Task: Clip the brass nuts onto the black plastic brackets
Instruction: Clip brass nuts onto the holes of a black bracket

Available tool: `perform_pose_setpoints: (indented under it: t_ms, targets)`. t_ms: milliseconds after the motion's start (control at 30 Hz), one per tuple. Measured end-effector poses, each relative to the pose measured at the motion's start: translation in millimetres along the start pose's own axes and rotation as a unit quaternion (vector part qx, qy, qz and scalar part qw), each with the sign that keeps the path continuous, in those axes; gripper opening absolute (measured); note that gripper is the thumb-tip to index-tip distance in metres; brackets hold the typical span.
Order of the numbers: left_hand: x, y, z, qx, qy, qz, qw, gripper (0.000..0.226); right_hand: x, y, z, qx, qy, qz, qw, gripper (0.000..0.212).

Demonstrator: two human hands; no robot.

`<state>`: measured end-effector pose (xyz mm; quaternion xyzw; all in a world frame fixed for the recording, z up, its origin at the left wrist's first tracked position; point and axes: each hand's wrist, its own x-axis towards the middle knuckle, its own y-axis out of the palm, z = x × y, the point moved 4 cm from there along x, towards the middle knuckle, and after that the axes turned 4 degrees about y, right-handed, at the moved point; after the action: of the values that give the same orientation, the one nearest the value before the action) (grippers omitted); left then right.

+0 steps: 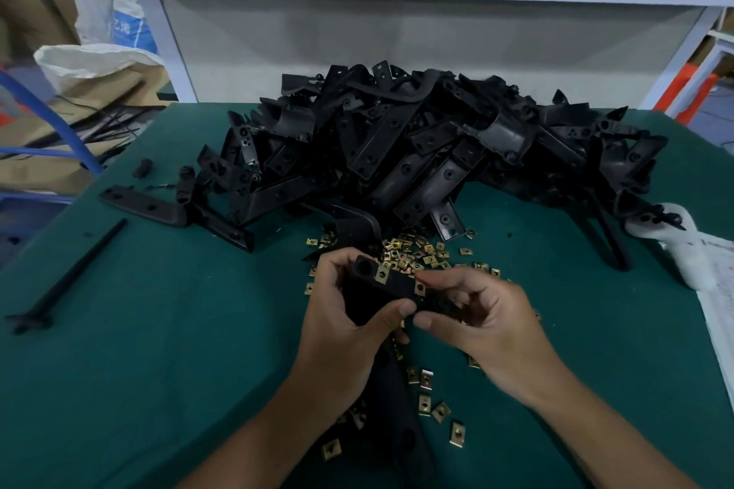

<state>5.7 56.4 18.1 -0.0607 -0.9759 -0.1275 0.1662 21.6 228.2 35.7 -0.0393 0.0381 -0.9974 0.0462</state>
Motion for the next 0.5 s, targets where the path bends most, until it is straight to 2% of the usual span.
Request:
perform_pose_setpoints:
  t_ms: [200,367,500]
  targets:
    - [0.7,-1.8,2.8,0.013,-0.012,0.015,1.000,0.042,2.4,1.3,-0.3,-0.027,-0.042,-0.002,0.999,0.027]
    - [1.6,-2.6,1.8,0.078,0.001,0.036,0.996,0.026,4.1,-7.3,4.0,-0.072,-0.070,-0.026,0.995,0.024]
    - [2.0,-0.7,-6.6,0.103,-0.001,0.057,0.993,0.026,1.3,-16.0,16.4,-0.144,-0.094,-0.040,0.984,0.021]
